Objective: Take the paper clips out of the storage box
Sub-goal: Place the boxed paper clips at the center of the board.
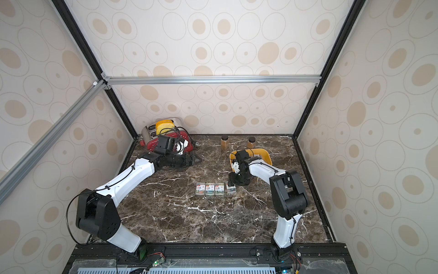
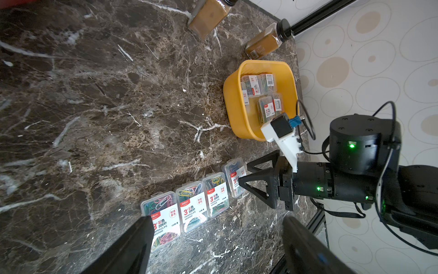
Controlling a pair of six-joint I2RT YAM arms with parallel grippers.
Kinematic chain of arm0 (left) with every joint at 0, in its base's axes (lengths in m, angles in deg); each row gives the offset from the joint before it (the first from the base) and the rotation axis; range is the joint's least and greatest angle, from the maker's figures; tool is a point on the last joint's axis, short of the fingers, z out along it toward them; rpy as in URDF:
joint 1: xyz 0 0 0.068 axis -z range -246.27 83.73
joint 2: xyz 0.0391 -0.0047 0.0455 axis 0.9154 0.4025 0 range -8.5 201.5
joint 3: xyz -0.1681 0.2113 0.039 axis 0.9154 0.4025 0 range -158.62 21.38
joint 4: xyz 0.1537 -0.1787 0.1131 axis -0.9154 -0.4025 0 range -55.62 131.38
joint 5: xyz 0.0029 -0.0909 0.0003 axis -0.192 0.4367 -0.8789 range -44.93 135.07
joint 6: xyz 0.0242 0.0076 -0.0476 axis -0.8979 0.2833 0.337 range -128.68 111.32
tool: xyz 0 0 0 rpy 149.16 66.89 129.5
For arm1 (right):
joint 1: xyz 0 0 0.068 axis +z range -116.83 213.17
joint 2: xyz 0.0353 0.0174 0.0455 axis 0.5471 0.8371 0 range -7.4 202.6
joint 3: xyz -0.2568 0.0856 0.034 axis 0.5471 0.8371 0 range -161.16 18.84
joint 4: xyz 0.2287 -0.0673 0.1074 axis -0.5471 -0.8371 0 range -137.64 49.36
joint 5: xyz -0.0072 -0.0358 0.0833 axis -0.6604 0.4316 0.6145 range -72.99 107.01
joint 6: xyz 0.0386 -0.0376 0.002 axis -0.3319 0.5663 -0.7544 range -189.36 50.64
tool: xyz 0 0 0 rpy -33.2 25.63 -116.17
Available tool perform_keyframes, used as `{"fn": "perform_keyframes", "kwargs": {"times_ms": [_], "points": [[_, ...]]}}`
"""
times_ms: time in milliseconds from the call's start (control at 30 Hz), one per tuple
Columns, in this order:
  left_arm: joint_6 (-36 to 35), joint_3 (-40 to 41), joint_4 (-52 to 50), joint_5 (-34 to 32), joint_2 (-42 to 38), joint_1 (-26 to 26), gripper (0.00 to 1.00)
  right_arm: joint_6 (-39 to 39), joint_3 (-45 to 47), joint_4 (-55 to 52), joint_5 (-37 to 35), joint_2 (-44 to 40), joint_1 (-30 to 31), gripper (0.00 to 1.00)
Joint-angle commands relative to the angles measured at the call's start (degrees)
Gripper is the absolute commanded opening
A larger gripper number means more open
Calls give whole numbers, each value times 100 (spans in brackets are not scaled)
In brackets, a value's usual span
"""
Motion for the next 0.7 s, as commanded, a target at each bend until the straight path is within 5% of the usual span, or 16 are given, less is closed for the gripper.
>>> {"fn": "perform_keyframes", "kwargs": {"times_ms": [0,667], "points": [[-78,-261,-9,49,71,23,87,9,-51,70,128,151,-26,54],[-104,-290,-26,58,86,14,86,-645,556,174,252,-57,52,35]]}}
